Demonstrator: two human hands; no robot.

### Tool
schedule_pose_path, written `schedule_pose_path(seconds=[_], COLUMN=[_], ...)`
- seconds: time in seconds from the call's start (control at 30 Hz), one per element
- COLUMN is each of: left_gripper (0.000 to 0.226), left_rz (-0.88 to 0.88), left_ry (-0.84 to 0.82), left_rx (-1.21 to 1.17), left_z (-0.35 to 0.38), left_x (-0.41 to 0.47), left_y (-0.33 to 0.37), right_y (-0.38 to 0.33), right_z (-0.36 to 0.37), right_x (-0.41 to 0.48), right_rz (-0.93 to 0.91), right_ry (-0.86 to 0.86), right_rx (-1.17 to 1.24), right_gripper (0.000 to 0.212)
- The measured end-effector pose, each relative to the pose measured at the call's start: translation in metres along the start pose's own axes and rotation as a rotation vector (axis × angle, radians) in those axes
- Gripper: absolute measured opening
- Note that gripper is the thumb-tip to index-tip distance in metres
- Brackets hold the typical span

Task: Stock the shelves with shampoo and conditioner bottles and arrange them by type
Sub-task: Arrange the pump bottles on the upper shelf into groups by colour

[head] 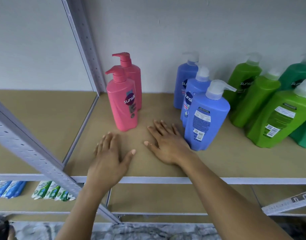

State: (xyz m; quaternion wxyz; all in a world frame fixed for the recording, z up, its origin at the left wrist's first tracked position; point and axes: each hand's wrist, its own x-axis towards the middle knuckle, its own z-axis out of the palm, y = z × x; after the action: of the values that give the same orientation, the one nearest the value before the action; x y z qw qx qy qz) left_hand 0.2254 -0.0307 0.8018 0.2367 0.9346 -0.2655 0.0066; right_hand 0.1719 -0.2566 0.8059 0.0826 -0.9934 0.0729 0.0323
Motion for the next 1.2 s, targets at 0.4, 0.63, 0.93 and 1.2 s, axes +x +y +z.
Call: schedule_pose_path(seconds=[0.4, 0.63, 0.93, 1.2], left_gripper=[0.069, 0.062, 0.063, 0.072], left_rz=[-0.084, -0.039, 0.018, 0.013], left_ry=[0.071, 0.061, 0.014, -0.012], left_rx=[-0.6, -0.667, -0.845, -0.983], left_z=[-0.009, -0.006, -0.018, -0.02], left_x=[0.096, 0.094, 0.103, 0.108], left_y=[-0.01, -0.019, -0.028, -0.028], right_y=[-0.002, -0.026, -0.015, -0.023], right_z=[-0.001, -0.024, -0.014, -0.007], right_x=[0.006, 0.059, 0.085, 0.088], right_rz=[0.004, -0.03, -0.105, -0.088], right_ry=[0.143, 0.324, 0.149, 0.155], right_rx=[0.134, 0.946, 1.219, 1.156], right_gripper=[0.076, 0.06, 0.066, 0.082])
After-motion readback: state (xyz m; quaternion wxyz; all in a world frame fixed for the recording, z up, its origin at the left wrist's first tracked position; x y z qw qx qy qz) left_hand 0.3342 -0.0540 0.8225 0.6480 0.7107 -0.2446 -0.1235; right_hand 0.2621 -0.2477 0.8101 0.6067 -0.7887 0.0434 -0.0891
